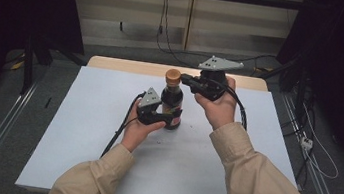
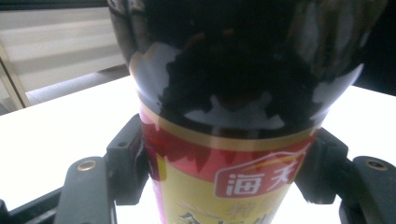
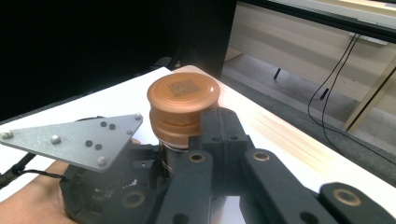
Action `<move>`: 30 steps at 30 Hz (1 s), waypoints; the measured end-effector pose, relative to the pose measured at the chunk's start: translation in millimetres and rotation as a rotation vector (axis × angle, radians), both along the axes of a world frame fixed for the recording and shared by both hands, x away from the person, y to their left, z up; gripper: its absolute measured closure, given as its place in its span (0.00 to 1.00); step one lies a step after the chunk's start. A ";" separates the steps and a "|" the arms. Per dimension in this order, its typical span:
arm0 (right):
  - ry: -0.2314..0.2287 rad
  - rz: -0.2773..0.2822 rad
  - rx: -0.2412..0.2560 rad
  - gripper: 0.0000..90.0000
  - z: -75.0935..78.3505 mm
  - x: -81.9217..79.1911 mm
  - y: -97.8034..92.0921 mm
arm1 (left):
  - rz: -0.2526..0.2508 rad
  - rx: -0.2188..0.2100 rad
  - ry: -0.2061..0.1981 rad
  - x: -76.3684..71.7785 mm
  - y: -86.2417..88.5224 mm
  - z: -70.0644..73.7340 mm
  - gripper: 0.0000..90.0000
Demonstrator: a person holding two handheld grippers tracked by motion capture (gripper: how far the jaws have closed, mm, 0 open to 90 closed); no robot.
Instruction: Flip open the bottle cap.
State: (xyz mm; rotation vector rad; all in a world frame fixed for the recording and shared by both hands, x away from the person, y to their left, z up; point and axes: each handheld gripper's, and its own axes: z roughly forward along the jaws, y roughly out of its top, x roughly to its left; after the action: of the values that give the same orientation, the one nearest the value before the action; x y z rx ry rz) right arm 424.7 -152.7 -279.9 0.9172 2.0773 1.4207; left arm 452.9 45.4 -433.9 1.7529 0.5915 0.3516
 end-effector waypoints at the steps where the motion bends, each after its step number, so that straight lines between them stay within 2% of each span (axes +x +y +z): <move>1: -0.019 0.001 0.060 1.00 7.1 -0.9 -1.6 | 0.000 0.009 -0.007 -0.8 -1.5 0.4 0.35; 3: -0.065 0.007 0.027 1.00 27.0 -3.2 1.6 | 0.013 0.016 -0.031 -2.9 -6.6 -0.2 0.35; 4: -0.071 0.010 0.020 1.00 34.3 -3.9 5.1 | 0.022 0.024 -0.031 -3.0 -8.3 0.9 0.35; 5: -0.073 0.011 -0.008 1.00 39.9 -4.8 8.4 | 0.013 0.022 -0.017 -1.5 -6.8 1.1 0.35; 7: -0.073 0.000 -0.007 1.00 42.5 -5.8 7.8 | 0.004 -0.002 0.007 1.1 -1.6 0.0 0.35; 9: -0.069 -0.007 -0.016 1.00 36.0 -6.4 3.4 | 0.003 0.019 -0.016 -0.8 -3.9 0.6 0.35; 14: -0.027 -0.013 0.016 1.00 15.1 -7.1 -7.8 | 0.005 0.006 -0.008 0.0 -3.8 -0.2 0.34; 30: 0.030 0.005 0.015 1.00 -4.9 -7.3 -15.5 | 0.010 0.004 -0.010 -0.1 -4.4 -0.5 0.34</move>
State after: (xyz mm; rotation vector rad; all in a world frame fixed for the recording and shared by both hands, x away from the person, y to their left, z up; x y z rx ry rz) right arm 417.4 -168.1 -284.7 0.9449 2.0953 1.4350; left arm 452.8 41.0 -434.4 1.7512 0.5932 0.3690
